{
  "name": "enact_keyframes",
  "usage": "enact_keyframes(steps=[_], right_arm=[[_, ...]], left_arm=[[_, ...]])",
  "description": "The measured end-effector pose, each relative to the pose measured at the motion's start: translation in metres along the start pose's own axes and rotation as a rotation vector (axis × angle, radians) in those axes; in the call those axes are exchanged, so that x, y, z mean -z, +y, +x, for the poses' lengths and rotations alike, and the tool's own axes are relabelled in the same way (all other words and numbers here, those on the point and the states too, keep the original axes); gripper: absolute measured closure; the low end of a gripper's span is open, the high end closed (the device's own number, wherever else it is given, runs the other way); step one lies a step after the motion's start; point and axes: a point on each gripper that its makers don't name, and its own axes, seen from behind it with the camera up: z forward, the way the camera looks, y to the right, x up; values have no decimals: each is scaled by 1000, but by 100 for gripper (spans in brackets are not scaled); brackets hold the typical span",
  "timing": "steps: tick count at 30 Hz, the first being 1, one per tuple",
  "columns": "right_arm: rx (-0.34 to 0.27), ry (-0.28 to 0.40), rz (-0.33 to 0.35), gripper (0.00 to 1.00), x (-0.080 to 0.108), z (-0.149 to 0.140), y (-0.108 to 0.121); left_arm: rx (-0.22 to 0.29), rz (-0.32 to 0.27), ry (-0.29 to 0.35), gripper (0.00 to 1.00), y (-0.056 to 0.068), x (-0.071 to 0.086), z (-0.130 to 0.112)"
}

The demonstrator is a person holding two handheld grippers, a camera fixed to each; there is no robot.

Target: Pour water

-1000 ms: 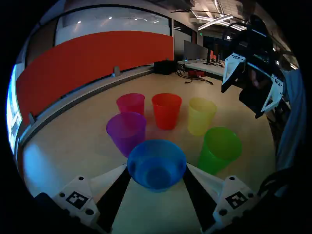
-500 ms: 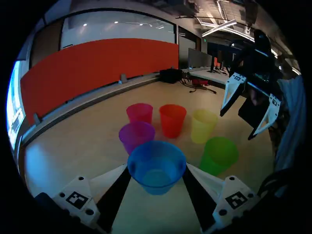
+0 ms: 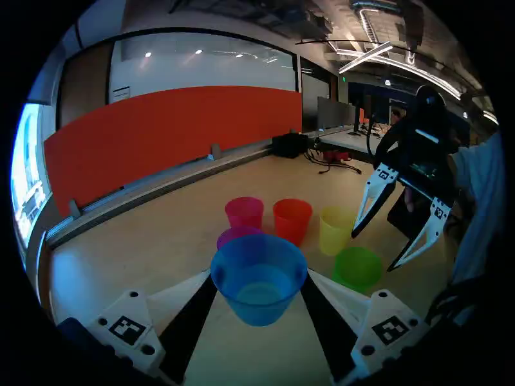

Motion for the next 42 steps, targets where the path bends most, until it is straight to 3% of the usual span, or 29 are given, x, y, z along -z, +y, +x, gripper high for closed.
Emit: enact_keyframes(steps=[24, 33, 42], right_arm=[[26, -28, 7, 0, -42, -6, -3], [0, -26, -5, 7, -44, -7, -1], [-13, 11, -21, 7, -32, -1, -2]], left_arm=[[6, 31, 57, 14, -6, 28, 19], [5, 33, 65, 14, -5, 30, 22], [6, 38, 77, 14, -3, 33, 27]])
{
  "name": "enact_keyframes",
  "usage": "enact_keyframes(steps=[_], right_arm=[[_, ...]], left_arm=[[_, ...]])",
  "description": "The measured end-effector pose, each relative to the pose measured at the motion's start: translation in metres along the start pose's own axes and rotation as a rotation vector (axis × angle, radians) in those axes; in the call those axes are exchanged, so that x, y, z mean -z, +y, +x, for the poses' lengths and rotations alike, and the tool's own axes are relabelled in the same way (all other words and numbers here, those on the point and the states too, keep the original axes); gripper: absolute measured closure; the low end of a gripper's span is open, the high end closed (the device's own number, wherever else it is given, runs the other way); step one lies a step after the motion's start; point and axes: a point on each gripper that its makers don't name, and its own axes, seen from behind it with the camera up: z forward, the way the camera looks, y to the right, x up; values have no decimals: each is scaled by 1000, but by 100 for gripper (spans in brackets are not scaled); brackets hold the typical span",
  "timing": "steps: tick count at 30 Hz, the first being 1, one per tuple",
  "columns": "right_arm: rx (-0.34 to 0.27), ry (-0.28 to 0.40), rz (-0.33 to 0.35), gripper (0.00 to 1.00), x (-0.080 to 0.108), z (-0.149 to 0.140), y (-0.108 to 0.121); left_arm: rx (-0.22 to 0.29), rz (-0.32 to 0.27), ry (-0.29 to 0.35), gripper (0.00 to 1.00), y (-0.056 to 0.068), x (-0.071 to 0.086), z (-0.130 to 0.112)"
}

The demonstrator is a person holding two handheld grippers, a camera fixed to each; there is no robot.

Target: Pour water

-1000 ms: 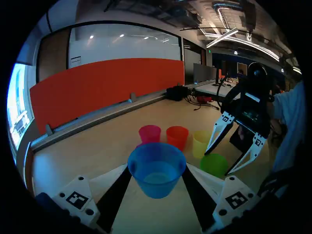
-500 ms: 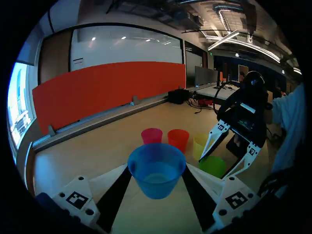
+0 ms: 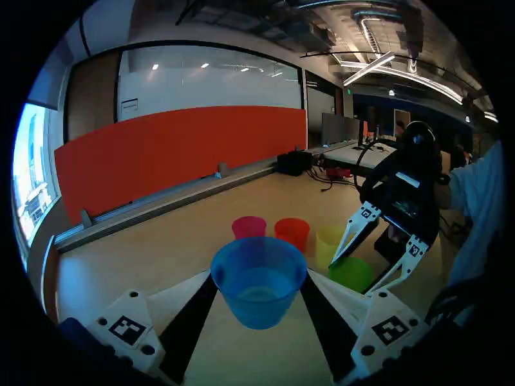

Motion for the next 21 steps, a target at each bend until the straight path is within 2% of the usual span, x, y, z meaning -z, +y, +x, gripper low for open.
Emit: enact_keyframes(steps=[8, 21], right_arm=[[-23, 82, -29, 7, 26, 28, 5], [-20, 194, -100, 7, 66, 63, 19]], left_arm=[[5, 1, 32, 14, 7, 2, 11], [3, 6, 99, 14, 17, 9, 39]])
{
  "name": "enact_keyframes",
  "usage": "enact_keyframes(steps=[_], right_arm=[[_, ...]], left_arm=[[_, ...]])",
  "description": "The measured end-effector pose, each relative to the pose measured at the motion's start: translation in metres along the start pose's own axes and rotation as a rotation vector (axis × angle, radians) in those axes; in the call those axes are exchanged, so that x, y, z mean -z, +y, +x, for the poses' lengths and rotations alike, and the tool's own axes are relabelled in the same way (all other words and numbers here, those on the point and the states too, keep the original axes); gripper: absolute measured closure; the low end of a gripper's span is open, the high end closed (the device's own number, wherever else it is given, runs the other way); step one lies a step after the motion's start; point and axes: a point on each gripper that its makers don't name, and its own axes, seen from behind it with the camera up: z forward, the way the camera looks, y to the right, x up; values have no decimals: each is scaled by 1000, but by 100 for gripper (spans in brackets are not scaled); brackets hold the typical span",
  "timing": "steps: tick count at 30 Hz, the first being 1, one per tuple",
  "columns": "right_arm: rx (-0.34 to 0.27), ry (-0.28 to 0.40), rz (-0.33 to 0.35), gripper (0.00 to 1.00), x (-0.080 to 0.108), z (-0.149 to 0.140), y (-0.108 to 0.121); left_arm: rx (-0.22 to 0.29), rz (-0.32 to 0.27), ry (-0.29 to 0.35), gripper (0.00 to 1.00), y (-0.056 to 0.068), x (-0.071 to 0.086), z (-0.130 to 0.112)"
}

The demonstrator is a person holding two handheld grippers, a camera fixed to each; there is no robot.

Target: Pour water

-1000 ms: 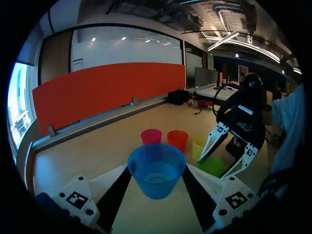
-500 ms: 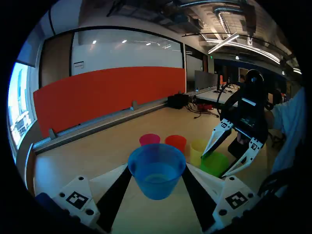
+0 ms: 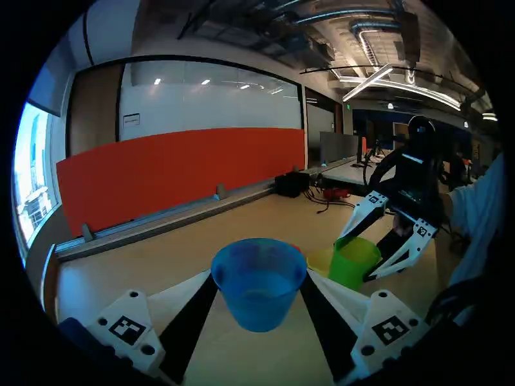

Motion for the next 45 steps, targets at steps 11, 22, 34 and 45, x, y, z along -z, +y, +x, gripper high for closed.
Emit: enact_keyframes(steps=[11, 22, 34, 45], right_arm=[[-10, 105, -50, 6, 17, 33, 11], [-19, 214, -88, 6, 27, 64, 21], [-16, 246, -95, 7, 28, 76, 25], [-27, 254, -87, 7, 25, 78, 31]], left_arm=[[-6, 1, 38, 14, 4, -1, 19], [1, -11, 60, 14, 10, -5, 31], [-3, -24, 76, 14, 11, -9, 41], [-72, -7, 98, 14, 10, -11, 54]])
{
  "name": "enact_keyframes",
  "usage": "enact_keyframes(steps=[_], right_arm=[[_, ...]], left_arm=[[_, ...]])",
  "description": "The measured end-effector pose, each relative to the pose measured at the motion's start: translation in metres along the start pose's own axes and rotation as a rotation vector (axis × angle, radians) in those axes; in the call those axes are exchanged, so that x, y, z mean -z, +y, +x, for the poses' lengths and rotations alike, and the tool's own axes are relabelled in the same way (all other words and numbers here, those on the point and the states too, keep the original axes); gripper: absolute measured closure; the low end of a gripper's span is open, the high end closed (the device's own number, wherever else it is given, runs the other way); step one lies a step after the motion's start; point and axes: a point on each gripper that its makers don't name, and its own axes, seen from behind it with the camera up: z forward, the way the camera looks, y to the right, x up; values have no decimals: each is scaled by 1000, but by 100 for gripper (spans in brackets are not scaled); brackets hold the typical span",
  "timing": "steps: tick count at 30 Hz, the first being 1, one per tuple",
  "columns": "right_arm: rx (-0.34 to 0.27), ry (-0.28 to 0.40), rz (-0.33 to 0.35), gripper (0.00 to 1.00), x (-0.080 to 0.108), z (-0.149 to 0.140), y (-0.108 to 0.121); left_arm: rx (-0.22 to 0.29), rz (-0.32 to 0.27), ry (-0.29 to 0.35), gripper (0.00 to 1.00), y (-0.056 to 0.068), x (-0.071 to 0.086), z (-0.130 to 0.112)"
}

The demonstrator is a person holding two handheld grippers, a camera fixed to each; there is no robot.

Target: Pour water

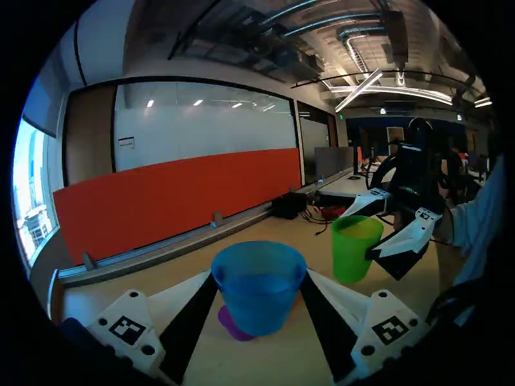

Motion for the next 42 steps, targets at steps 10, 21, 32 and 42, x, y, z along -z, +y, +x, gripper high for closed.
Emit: enact_keyframes(steps=[10, 21, 32, 42], right_arm=[[2, 7, 3, 7, -2, 2, 2], [10, 7, 4, 7, -7, 0, 3], [31, -8, 26, 8, -11, -7, -6], [33, -10, 49, 8, -16, -8, -18]], left_arm=[[-107, 25, 43, 14, 0, -4, 27], [-283, 56, 94, 14, 9, -7, 62], [-452, 87, 144, 14, 21, -5, 91], [-591, 113, 165, 14, 30, -3, 109]])
